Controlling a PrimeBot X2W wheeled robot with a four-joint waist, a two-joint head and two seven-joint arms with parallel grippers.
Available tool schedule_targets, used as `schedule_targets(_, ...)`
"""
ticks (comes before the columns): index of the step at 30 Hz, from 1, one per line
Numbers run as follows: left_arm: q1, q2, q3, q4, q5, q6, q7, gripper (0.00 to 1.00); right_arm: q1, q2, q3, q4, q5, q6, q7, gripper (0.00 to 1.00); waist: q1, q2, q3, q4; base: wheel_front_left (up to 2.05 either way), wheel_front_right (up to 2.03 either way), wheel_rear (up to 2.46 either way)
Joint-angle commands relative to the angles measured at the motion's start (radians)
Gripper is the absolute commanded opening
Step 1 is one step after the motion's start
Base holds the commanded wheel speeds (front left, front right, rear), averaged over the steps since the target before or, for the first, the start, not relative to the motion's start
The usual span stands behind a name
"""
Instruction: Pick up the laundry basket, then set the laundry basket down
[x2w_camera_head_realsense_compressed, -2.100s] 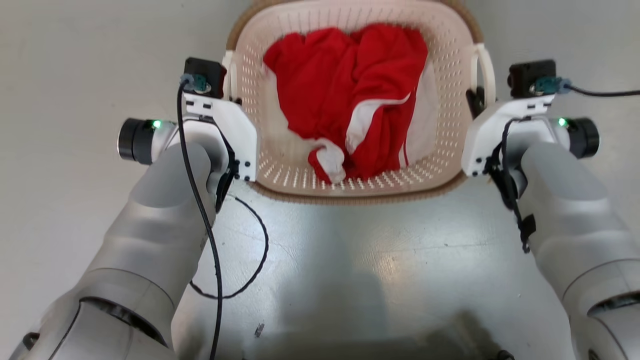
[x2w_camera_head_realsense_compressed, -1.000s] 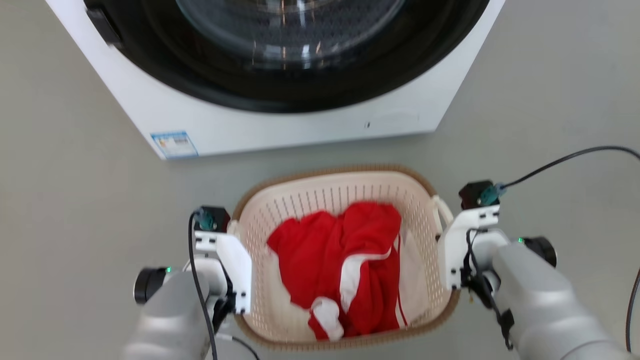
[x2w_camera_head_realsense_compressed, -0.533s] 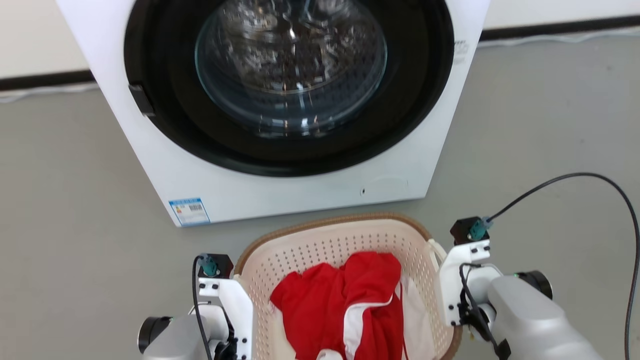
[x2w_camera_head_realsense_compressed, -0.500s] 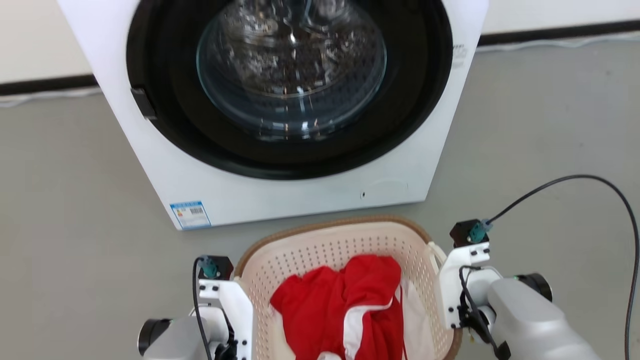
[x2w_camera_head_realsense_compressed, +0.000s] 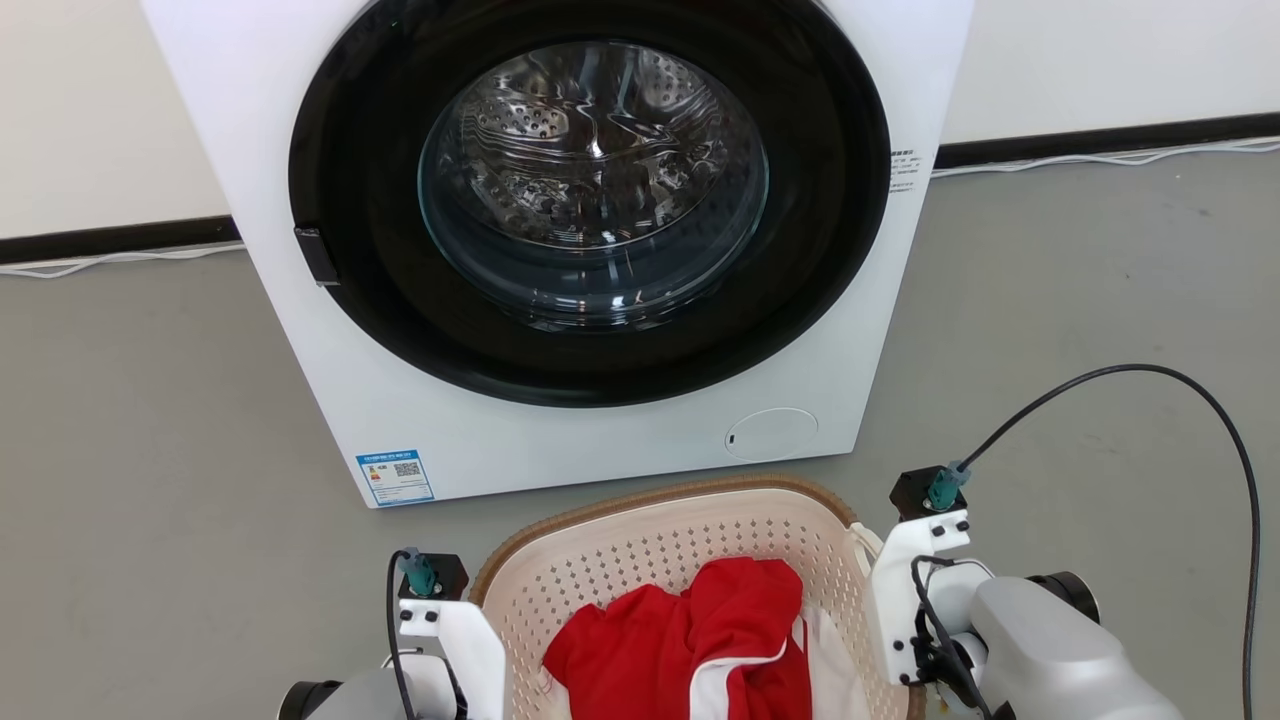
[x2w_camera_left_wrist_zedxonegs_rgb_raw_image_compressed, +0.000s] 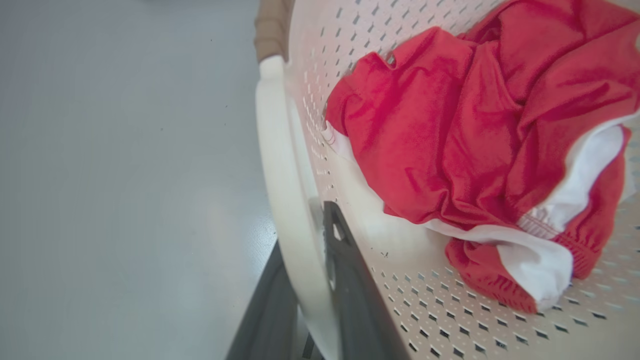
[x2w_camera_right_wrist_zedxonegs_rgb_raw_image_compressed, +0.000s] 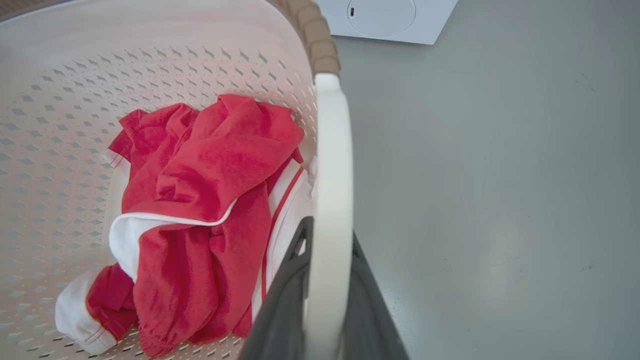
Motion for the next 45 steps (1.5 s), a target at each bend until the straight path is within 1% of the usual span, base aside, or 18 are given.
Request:
schedule_targets(1, -0.013, 0.027, 0.006, -0.007, 0.006, -0.01, 0.009, 0.0, -0.017, 0.01, 0.021, -0.037, 0.014, 0.007, -0.008, 0.0, 0.0001, 0.0, -0.004, -0.002, 0.0, 0.0, 0.0)
schedule_targets(17, -0.018, 0.033, -0.004, -0.007, -0.001, -0.01, 0.014, 0.0, -0.021, 0.01, 0.066, -0.04, 0.059, 0.007, -0.004, 0.0, 0.0001, 0.0, -0.015, 0.001, 0.0, 0.0, 0.0)
schedule_targets(29, -0.016, 0.035, -0.01, -0.007, -0.01, -0.01, 0.015, 0.0, -0.025, 0.01, 0.091, -0.027, 0.085, 0.007, -0.021, 0.0, 0.0001, 0.0, -0.016, 0.002, 0.0, 0.0, 0.0)
schedule_targets(45, -0.041, 0.042, -0.031, -0.007, -0.002, -0.003, 0.008, 0.0, -0.032, 0.01, 0.121, -0.023, 0.119, 0.007, -0.044, 0.0, 0.0, 0.0, 0.011, 0.009, 0.0, 0.0, 0.0)
